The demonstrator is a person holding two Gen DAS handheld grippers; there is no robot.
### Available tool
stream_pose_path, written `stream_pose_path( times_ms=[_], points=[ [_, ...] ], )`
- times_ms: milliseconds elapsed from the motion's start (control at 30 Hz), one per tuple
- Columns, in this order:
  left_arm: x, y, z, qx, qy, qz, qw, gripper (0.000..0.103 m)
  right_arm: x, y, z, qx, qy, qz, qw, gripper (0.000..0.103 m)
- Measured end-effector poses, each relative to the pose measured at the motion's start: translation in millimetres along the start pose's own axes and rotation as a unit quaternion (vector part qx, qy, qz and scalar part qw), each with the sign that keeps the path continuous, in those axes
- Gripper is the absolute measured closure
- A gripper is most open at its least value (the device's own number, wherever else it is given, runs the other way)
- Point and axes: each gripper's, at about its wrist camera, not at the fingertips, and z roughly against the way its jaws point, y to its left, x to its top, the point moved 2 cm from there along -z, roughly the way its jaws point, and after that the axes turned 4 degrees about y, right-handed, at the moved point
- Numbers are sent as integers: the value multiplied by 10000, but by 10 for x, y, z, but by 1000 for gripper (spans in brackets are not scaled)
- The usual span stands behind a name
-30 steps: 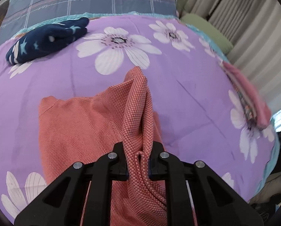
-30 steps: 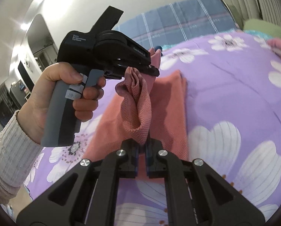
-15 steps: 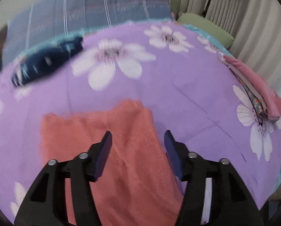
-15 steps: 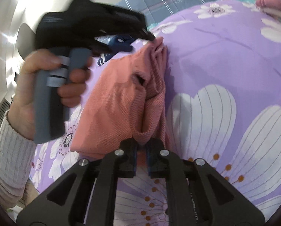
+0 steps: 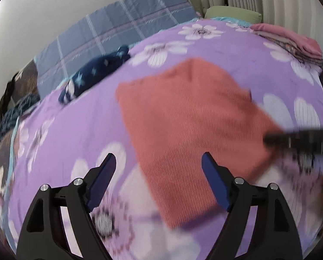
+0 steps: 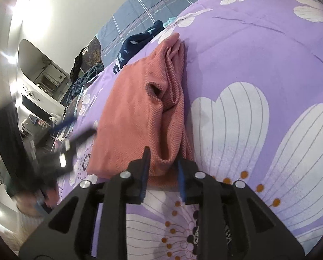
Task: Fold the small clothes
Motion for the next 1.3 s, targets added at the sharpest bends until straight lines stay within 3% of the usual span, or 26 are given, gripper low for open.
stream_pose_path(
  times_ms=[133,167,200,333,567,667,800,900,933,967,1000,1067,1167,1300],
  points=[
    [-287,14,143,-217,-25,-23,9998,15,76,-15,-20,-60,49,-58,10000,80],
    [-323,-16,156,-250,-40,-104,9996,15,92,-9,-34,-112,77,-54,9999,90],
    [-357,-60,159,-278,-46,-198,9994,15,102,0,-33,-112,91,-63,9999,92],
    [-412,-176,-19,57,179,-345,9992,15,138,18,6,2,48,-178,9998,93],
    [-440,55,-125,316,367,160,9987,15,182,69,163,220,-113,-261,9994,97],
    [-528,251,-115,511,463,392,9968,14,199,131,202,119,-109,-74,9998,97],
    [-651,342,-141,271,593,660,9957,13,127,-55,-13,-438,289,-200,9984,93],
    [-695,296,-109,349,579,505,9964,13,102,-147,3,-308,278,-372,9984,94],
    [-709,288,-79,351,579,434,9968,13,108,-131,46,-417,219,-318,9984,91],
    [-719,293,-48,305,581,405,9970,14,124,-97,117,-592,82,-208,9980,82],
    [-725,303,-9,220,578,399,9973,16,147,-65,159,-705,-12,-109,9975,80],
    [-715,336,124,-149,503,436,9977,39,175,15,248,-783,-160,91,9968,80],
    [-630,371,286,-650,263,590,9958,62,205,184,287,-627,-231,433,9968,80],
    [-445,276,331,-1010,-74,625,9929,64,212,351,74,-617,-25,797,9949,80]
  ],
)
